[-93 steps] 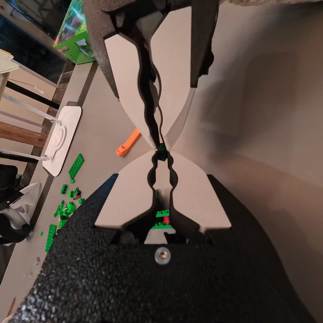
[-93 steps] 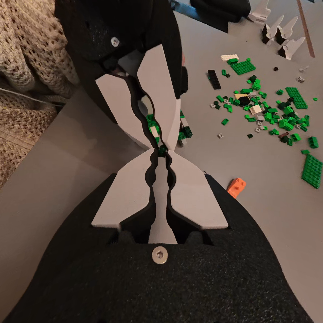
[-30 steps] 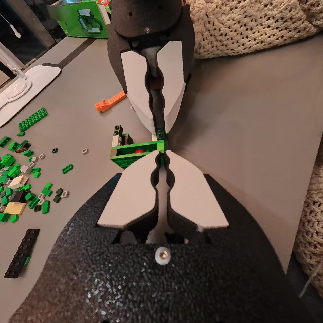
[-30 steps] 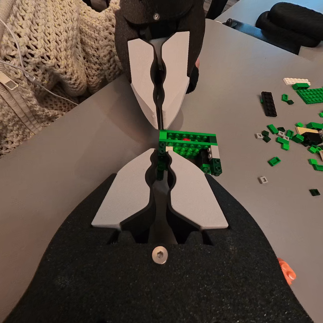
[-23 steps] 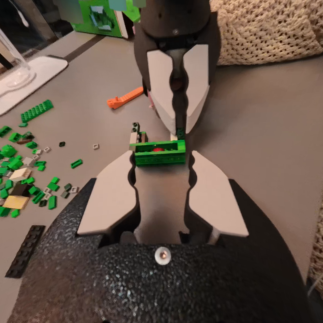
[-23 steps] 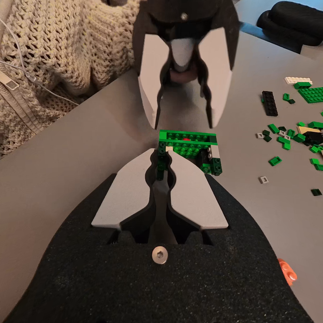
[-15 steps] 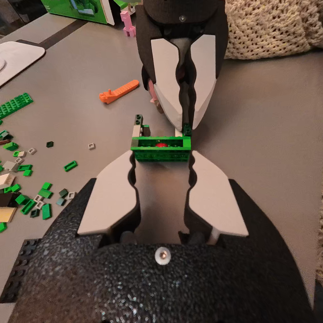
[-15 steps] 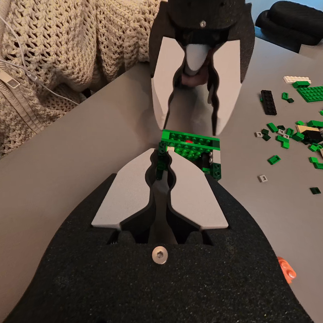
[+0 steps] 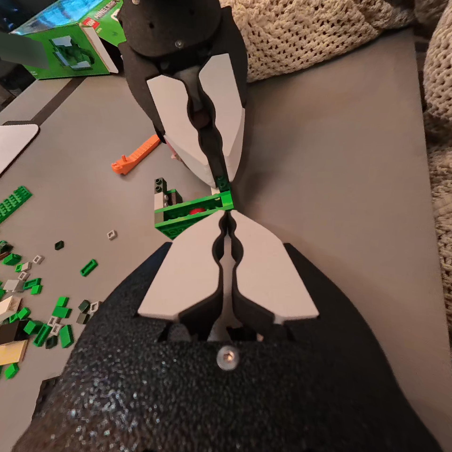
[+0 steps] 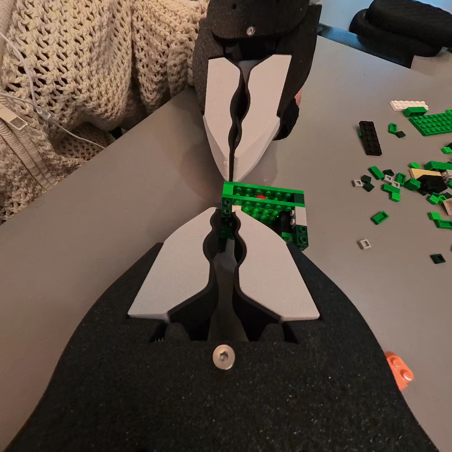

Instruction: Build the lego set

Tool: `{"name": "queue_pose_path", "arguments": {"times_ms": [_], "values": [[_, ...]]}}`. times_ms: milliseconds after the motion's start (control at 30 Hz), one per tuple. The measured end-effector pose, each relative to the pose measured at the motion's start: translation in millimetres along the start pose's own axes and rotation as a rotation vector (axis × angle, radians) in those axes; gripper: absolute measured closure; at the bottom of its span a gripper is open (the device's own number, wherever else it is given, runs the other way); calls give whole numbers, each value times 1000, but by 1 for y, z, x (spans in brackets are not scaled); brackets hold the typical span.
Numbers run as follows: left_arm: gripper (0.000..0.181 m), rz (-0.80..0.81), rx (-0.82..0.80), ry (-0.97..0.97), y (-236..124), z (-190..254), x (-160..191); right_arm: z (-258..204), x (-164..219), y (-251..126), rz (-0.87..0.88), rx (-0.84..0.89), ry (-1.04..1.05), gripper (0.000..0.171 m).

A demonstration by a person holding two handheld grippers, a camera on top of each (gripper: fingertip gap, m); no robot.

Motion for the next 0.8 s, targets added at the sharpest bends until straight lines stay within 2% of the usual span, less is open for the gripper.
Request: {"name": "queue_pose_path", "arguments": {"times_ms": [800], "values": [[181, -39, -51, -36, 5, 4, -2, -7, 1, -1, -17, 101, 144, 164]]}}
Point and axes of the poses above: each gripper's, where its closed fingertips meet, y out along the fingers, x out of its underside, z = x × y across the jaws, the point moved 6 cm from there along -y, back along the fingers, and after that the axes turned 10 degrees about -z, right-handed, at the moved point
